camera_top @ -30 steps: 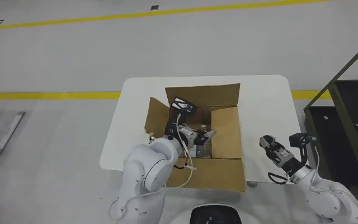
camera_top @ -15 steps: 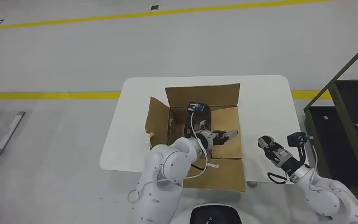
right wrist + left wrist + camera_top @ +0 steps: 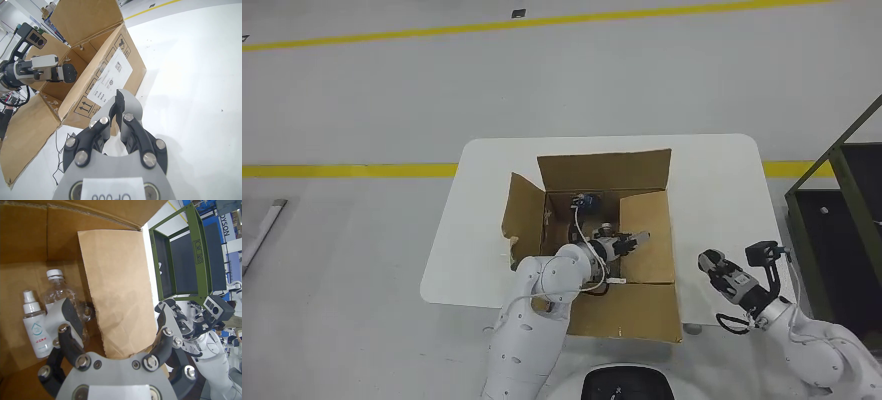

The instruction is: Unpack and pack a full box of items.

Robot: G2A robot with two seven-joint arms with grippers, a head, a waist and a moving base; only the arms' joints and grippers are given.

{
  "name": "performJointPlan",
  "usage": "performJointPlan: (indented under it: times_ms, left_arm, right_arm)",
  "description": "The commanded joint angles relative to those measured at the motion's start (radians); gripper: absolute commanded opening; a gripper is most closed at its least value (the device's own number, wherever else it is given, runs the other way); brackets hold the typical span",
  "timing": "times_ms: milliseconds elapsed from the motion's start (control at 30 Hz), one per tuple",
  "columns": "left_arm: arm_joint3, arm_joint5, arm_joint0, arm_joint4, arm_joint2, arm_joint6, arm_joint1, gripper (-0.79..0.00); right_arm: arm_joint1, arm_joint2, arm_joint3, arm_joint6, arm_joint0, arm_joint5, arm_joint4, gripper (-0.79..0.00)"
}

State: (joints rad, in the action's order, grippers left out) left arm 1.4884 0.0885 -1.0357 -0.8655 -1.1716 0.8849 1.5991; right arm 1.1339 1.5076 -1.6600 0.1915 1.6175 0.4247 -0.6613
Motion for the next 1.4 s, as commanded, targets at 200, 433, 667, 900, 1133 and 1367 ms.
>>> performJointPlan:
  times_ms: [200, 433, 667, 900, 1133, 1367]
  left_arm:
    - [-0.047, 0.004, 0.005, 0.059, 0.003, -0.007, -0.004, 0.000]
    - [-0.070, 0.011, 0.016, 0.099, 0.010, 0.024, -0.009, 0.000]
    - [-0.078, 0.004, 0.025, 0.191, 0.010, 0.054, -0.012, 0.000]
    - [-0.059, -0.004, 0.013, 0.314, -0.001, 0.032, -0.014, 0.000]
    - [-0.039, -0.042, 0.012, 0.408, -0.005, 0.036, -0.020, 0.000]
    - [0.035, -0.062, 0.011, 0.441, 0.004, 0.023, -0.027, 0.000]
  right_arm:
    - [0.008, -0.071, 0.028, 0.010, -0.031, -0.017, -0.020, -0.785]
    - [0.015, -0.114, 0.047, -0.006, -0.052, -0.018, -0.033, -0.785]
    - [0.018, -0.136, 0.049, -0.014, -0.062, -0.019, -0.040, -0.785]
    - [0.019, -0.138, 0.050, -0.017, -0.062, -0.017, -0.032, -0.785]
    - [0.020, -0.140, 0.032, -0.017, -0.057, -0.026, -0.026, -0.785]
    - [0.020, -0.138, 0.021, -0.024, -0.048, -0.042, -0.020, -0.733]
